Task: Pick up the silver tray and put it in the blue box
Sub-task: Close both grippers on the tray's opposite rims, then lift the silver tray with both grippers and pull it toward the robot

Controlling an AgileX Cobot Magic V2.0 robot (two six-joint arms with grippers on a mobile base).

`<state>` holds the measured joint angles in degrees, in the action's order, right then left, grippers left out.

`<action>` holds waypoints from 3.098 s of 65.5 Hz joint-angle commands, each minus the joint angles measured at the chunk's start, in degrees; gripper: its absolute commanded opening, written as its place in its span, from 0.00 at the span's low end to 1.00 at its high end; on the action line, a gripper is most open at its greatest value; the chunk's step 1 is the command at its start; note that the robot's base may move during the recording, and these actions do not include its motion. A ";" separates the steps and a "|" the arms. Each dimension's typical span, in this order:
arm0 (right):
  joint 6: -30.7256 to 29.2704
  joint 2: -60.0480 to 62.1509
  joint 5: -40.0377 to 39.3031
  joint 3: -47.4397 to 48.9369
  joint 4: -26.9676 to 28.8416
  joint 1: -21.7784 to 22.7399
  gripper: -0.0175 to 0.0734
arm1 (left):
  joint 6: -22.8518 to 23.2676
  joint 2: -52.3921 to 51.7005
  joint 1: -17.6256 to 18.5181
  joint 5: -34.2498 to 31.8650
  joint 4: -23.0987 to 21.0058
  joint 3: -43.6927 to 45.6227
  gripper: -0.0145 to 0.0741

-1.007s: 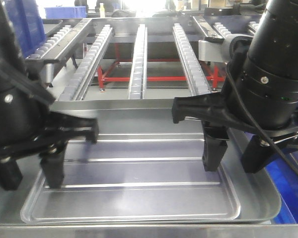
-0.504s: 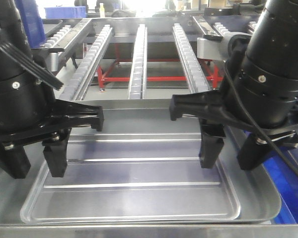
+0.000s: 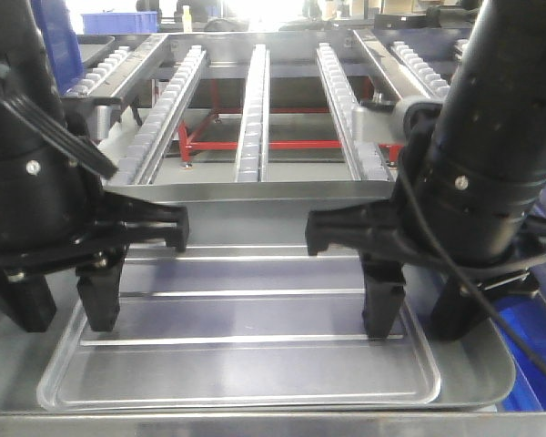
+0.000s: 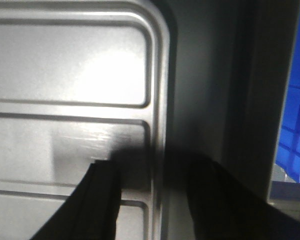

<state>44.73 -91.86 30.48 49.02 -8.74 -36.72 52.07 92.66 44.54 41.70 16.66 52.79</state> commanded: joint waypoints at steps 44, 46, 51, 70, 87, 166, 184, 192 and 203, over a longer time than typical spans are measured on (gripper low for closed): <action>-0.19 1.79 -2.08 1.45 -0.98 0.21 0.66 | 0.30 0.93 0.19 0.54 -0.01 1.42 0.37; -0.19 1.79 -2.08 1.45 -0.98 0.21 0.66 | 0.30 0.93 0.19 0.54 -0.01 1.42 0.36; -0.19 1.79 -2.08 1.45 -0.98 0.21 0.63 | 0.30 0.93 0.19 0.54 -0.01 1.42 0.29; -0.19 1.79 -1.65 1.45 -0.98 0.21 0.25 | 0.30 0.93 0.19 1.12 -0.01 1.42 0.16; -0.19 1.79 -1.38 1.45 -0.98 0.21 0.26 | 0.30 0.93 -0.17 0.77 -0.83 1.42 0.16; 15.71 16.68 12.51 1.12 -6.47 -9.95 0.26 | 8.89 -20.51 9.37 4.90 -0.74 -3.17 0.16; 25.90 21.38 15.19 -2.55 -10.84 -18.18 0.26 | 18.32 -25.03 18.80 11.42 4.33 -5.62 0.16; 29.05 22.99 16.48 -3.84 -12.12 -20.97 0.26 | 21.04 -26.25 21.77 12.07 5.60 -6.71 0.16; 29.11 24.02 17.50 -3.96 -12.65 -21.19 0.26 | 21.40 -26.63 22.67 11.95 5.60 -7.41 0.16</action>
<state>72.93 -69.77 48.94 43.67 -18.36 -57.85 72.55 67.53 66.46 54.80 20.81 44.08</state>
